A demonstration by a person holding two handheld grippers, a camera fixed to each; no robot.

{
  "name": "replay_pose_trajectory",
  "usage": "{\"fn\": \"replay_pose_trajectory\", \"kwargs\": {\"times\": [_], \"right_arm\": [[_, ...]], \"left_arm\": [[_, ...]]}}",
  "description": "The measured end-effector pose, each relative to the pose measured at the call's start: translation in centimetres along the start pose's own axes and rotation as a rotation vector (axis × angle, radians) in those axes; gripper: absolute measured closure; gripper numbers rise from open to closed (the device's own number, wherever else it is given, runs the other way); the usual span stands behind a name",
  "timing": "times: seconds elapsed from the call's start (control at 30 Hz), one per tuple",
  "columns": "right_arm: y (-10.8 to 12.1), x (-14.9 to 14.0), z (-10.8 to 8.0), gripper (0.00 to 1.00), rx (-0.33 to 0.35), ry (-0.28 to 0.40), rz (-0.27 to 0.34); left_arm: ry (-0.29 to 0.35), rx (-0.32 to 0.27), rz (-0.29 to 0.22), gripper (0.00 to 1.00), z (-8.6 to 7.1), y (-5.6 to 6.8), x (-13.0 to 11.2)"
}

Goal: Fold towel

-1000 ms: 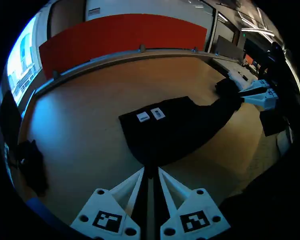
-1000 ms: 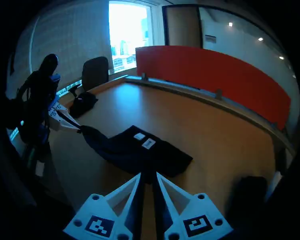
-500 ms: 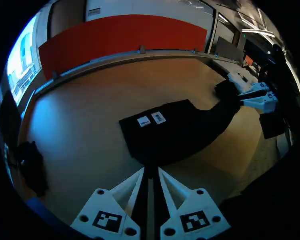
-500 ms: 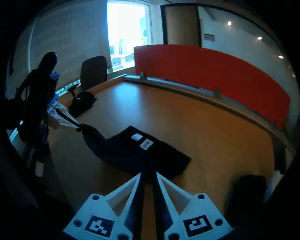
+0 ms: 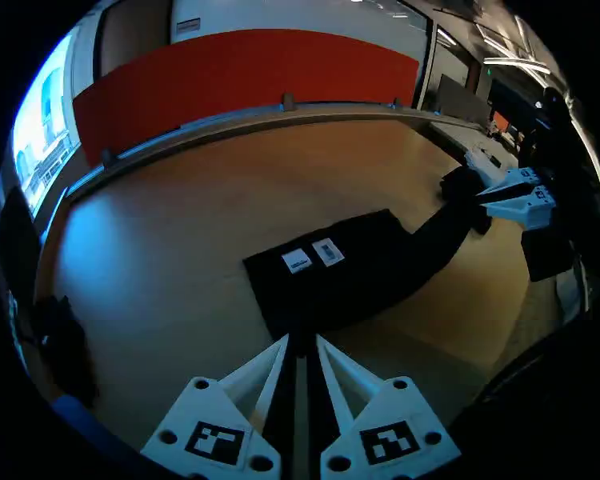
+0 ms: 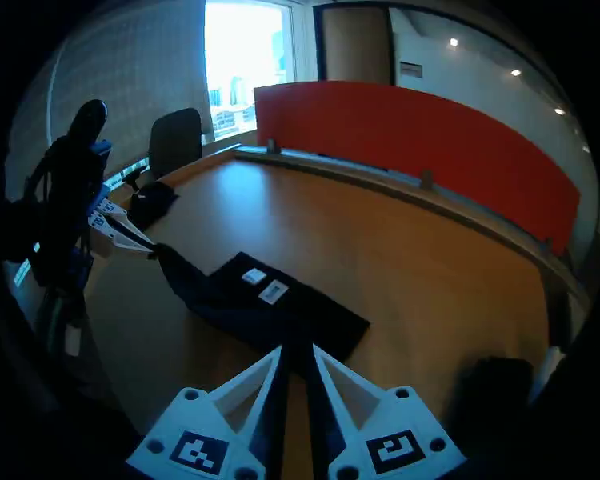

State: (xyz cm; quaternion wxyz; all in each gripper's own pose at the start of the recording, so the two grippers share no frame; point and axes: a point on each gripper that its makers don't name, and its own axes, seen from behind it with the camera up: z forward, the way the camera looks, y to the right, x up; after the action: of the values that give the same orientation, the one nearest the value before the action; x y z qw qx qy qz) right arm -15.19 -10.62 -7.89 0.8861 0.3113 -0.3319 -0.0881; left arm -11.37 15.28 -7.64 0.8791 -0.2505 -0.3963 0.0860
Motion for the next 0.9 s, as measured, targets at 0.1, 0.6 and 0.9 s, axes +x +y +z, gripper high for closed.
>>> {"fn": "replay_pose_trajectory", "kwargs": {"times": [0.1,0.6,0.9], "right_arm": [[0.6,0.0,0.8,0.87,-0.006,-0.008,-0.004],[3.0,-0.8,4.3,0.87,-0.025,-0.043,0.015],[4.0,-1.4,6.1,0.87,-0.032,-0.057,0.023]], "left_arm": [[-0.001,0.004,-0.003,0.92,0.9,-0.4,0.4],[-0.018,0.012,-0.018,0.92,5.0,-2.1,1.5],[-0.026,0.02,-0.024,0.92,7.2,-2.8,1.2]]}}
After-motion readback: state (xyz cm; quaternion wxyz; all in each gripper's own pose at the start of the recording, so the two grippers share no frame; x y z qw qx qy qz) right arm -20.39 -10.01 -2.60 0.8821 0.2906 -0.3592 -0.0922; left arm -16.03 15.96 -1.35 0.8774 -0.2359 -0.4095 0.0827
